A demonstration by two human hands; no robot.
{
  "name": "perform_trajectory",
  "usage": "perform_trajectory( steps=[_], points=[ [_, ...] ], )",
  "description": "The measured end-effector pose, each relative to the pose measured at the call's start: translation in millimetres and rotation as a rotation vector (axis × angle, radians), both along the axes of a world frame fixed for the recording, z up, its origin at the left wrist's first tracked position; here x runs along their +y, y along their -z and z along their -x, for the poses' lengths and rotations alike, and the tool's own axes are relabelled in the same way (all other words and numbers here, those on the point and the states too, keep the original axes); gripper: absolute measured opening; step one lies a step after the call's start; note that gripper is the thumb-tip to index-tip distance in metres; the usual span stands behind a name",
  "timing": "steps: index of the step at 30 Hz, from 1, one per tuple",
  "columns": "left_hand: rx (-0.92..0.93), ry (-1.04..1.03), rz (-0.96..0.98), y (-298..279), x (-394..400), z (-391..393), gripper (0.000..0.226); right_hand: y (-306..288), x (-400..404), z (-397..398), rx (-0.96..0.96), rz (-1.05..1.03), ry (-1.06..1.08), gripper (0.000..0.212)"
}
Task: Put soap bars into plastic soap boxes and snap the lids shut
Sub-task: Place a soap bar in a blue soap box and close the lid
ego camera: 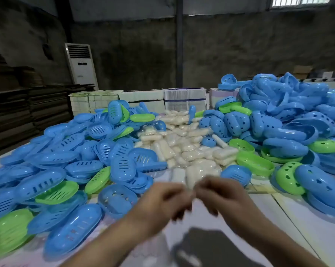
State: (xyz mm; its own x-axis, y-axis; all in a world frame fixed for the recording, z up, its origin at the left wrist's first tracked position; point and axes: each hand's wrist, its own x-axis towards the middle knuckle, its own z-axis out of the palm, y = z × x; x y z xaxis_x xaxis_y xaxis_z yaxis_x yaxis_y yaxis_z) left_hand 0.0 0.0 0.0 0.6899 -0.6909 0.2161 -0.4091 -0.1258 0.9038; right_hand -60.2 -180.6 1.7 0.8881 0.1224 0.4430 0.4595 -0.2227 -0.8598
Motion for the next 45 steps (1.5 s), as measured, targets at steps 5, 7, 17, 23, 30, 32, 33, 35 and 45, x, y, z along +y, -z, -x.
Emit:
perform_trajectory(
  steps=[5,7,17,23,30,32,33,35,45],
  points=[
    [0.311,-0.394,0.331,-10,-54,-73,0.048,-4,-7,-101,0.119,-0.232,0.358,0.029],
    [0.367,-0.443,0.386,8,-64,-88,0.047,13,-13,-121,0.022,-0.119,0.452,0.029],
    [0.235,-0.498,0.357,45,-61,-117,0.048,33,-28,-138,-0.206,-0.024,0.438,0.019],
    [0.186,-0.502,0.327,49,-62,-121,0.053,27,-40,-139,-0.167,-0.046,0.546,0.037],
    [0.051,-0.504,0.276,39,-66,-113,0.054,24,-38,-135,-0.078,0.086,0.562,0.02],
    [0.012,-0.536,0.293,34,-63,-116,0.055,24,-37,-134,-0.09,0.1,0.565,0.019],
    [-0.007,-0.551,0.289,32,-61,-117,0.054,25,-36,-133,-0.1,0.11,0.564,0.019],
    [-0.069,-0.57,0.246,28,-57,-120,0.047,25,-35,-132,-0.127,0.141,0.557,0.017],
    [-0.654,-0.779,-0.405,11,-27,-124,0.025,23,-32,-133,-0.201,0.257,0.581,0.027]
  ],
)
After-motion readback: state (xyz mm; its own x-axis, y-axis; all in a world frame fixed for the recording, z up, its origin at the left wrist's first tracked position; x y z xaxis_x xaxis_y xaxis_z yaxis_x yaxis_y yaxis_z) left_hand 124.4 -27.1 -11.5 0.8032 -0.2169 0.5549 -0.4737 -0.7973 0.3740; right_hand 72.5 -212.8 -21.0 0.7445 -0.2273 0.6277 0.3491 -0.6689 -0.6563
